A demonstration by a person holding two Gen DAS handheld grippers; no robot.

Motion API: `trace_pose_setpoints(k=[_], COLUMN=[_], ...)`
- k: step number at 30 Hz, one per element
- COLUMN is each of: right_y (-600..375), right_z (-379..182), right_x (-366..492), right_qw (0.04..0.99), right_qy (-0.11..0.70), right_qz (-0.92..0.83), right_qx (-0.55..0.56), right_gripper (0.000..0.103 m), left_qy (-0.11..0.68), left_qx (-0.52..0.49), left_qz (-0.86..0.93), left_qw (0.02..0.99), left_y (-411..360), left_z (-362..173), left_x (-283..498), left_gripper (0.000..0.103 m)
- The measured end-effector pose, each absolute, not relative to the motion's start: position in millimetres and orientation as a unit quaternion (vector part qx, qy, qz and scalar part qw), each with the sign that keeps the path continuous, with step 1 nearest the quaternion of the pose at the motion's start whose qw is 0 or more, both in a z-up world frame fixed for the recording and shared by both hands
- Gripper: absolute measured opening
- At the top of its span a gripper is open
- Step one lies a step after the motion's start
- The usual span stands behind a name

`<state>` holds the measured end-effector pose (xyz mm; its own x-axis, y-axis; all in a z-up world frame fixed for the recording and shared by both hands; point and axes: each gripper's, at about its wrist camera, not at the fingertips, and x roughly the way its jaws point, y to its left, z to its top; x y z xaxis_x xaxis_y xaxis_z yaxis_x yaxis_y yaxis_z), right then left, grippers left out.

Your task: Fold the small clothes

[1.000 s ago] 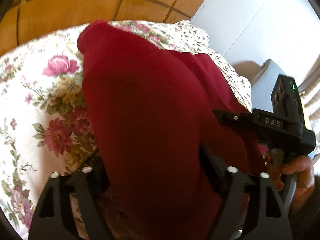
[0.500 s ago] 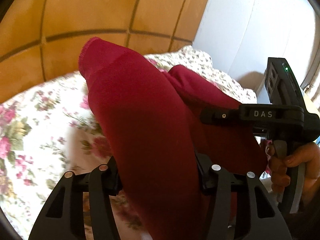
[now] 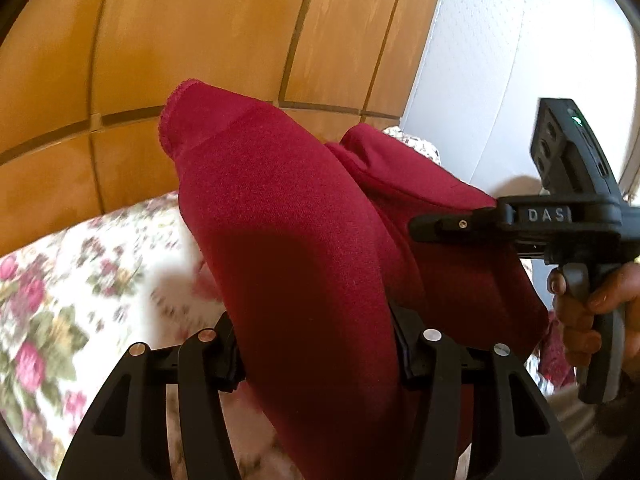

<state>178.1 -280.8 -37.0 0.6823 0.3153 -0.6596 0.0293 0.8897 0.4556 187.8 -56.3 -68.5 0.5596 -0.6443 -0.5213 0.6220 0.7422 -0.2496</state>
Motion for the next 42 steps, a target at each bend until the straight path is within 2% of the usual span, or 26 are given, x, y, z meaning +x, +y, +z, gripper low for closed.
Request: trace_pose_setpoints(k=[10, 13, 14, 15, 17, 19, 20, 21, 26, 31, 34, 36, 38, 42], right_y=[-394, -424, -431, -438, -446, -447, -445, -442, -411, -392, -411, -421, -427, -422], right_z=[-83, -118, -127, -133, -134, -121, -111, -102, -60, -71, -113, -137, -143, -115], right_x=[207, 210, 208, 205, 201, 194, 189, 185, 147, 131, 139, 139, 136, 124], right_qw=[0.878, 0.85, 0.841, 0.832, 0.821, 0.831, 0.84, 0.848, 0.879, 0.869, 0.836, 0.816, 0.806, 0.817], right_qy=[0.364, 0.396, 0.402, 0.402, 0.403, 0.39, 0.384, 0.379, 0.381, 0.437, 0.497, 0.519, 0.512, 0.477], right_qz=[0.005, -0.025, -0.036, -0.043, -0.046, -0.044, -0.048, -0.05, -0.031, -0.056, -0.141, -0.142, -0.145, -0.126], right_qx=[0.311, 0.347, 0.36, 0.381, 0.402, 0.394, 0.38, 0.366, 0.284, 0.225, 0.186, 0.211, 0.26, 0.299], right_gripper=[0.03, 0.034, 0.042, 0.054, 0.062, 0.064, 0.068, 0.075, 0.086, 0.087, 0.085, 0.085, 0.086, 0.088], left_qy=[0.349, 0.381, 0.381, 0.383, 0.398, 0.41, 0.406, 0.4, 0.376, 0.368, 0.399, 0.405, 0.396, 0.394], left_qx=[-0.026, -0.023, -0.027, -0.038, -0.067, -0.092, -0.094, -0.093, -0.139, -0.131, -0.102, -0.09, -0.062, -0.062], left_qz=[-0.398, -0.379, -0.377, -0.378, -0.377, -0.374, -0.368, -0.359, -0.344, -0.327, -0.29, -0.287, -0.278, -0.27], left_qw=[0.848, 0.843, 0.844, 0.842, 0.834, 0.827, 0.831, 0.838, 0.849, 0.861, 0.864, 0.864, 0.873, 0.876], left_y=[-153, -173, -173, -170, -161, -150, -146, -142, -116, -105, -113, -119, -124, -109], left_z=[-112, -143, -147, -153, -156, -158, -156, -154, -152, -152, -161, -162, -158, -154], left_x=[269, 283, 284, 286, 296, 302, 301, 295, 250, 222, 227, 230, 223, 205], left_gripper=[0.055, 0.066, 0.074, 0.082, 0.091, 0.092, 0.093, 0.095, 0.095, 0.095, 0.097, 0.099, 0.099, 0.099])
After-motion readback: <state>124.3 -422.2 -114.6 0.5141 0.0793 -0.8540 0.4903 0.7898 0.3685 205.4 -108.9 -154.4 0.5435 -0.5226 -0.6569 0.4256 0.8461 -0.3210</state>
